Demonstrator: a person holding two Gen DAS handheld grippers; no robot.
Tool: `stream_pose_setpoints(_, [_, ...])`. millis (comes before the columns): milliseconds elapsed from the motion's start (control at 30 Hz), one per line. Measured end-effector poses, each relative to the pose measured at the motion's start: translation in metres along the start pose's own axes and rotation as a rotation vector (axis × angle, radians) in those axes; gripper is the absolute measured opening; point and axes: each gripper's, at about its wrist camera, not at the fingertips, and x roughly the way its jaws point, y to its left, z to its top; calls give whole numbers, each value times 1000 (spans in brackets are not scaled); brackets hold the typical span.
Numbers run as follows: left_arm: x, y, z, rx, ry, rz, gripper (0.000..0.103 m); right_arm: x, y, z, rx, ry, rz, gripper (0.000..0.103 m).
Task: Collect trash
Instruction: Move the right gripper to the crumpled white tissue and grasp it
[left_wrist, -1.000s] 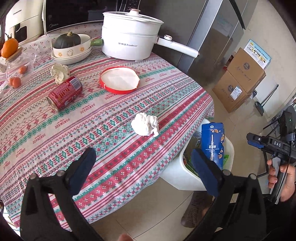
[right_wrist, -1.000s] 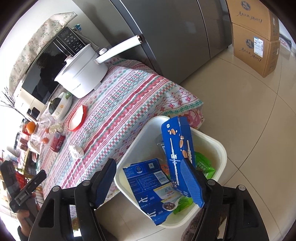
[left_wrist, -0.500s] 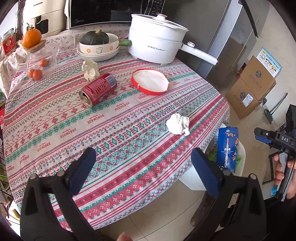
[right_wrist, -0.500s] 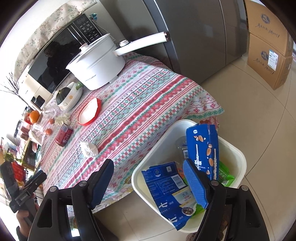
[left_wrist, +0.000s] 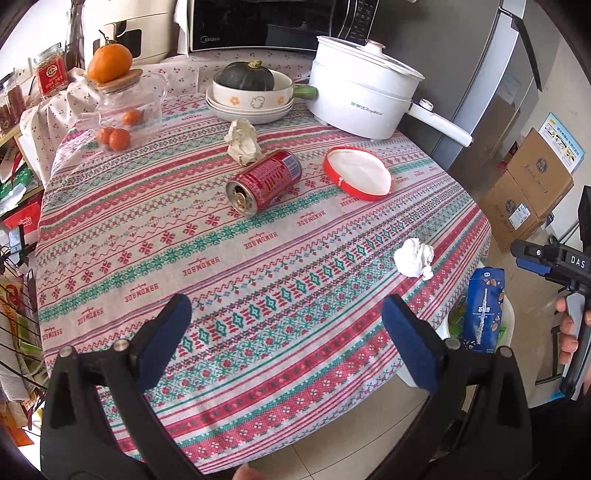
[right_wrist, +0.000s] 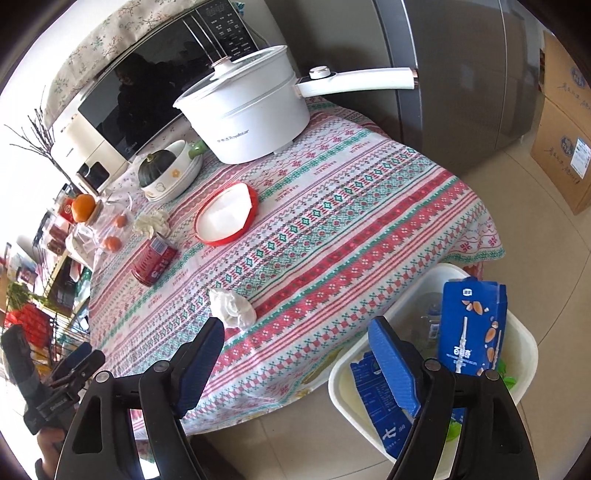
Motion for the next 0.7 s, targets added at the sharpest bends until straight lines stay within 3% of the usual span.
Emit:
stream_pose_setpoints(233, [8, 13, 0, 0, 27, 46, 102, 55, 37, 5, -42, 85, -38, 82])
stream_pose_setpoints(533, [8, 31, -3, -5, 38, 81, 102, 98, 83, 3, -109, 118, -41, 80])
stream_pose_setpoints(633, [9, 37, -6, -8, 45, 88, 102, 110, 89, 1, -120, 132, -55, 63])
stream_pose_setpoints(700, [9, 40, -7, -10, 49, 94, 102, 118, 90, 0, -125, 143, -65, 45])
